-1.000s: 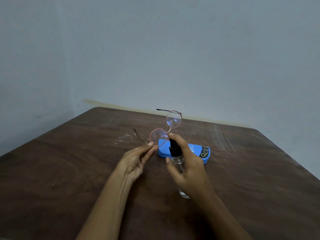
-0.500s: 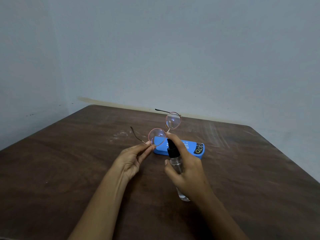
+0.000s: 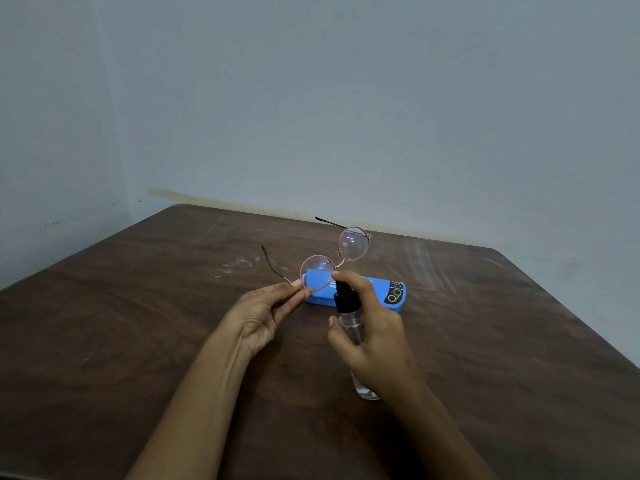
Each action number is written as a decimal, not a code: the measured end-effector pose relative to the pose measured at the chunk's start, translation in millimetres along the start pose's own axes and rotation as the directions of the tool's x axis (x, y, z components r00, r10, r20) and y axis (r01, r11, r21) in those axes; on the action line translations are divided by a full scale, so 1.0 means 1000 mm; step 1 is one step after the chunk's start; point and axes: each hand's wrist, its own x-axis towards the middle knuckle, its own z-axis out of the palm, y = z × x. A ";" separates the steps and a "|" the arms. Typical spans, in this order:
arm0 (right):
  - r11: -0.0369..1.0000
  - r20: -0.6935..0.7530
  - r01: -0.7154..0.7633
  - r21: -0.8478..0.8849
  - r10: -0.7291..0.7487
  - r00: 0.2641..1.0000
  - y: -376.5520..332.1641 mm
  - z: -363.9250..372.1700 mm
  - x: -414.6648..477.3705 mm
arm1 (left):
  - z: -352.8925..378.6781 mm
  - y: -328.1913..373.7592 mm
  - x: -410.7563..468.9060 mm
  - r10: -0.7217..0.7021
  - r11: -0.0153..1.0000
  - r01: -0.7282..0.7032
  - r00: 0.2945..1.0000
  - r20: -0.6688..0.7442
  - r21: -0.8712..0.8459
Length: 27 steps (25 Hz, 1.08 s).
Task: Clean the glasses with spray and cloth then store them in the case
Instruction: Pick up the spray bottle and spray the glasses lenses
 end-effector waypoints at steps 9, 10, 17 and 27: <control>0.999 -0.140 -0.012 0.045 0.019 0.990 0.004 -0.010 0.002 | -0.001 -0.001 0.001 -0.025 1.000 0.025 1.000 0.006 0.012; 0.999 -0.174 -0.015 0.032 0.020 0.985 0.006 -0.012 0.002 | -0.002 -0.001 0.002 -0.019 1.000 0.019 1.000 0.005 0.025; 0.999 -0.259 -0.029 0.019 0.033 0.965 0.014 -0.025 0.003 | -0.001 -0.006 0.002 0.000 0.990 -0.006 0.999 0.042 0.143; 0.993 -0.201 -0.098 0.062 0.108 0.974 0.014 -0.023 0.002 | -0.002 -0.007 0.002 -0.014 0.986 0.008 0.999 0.037 0.166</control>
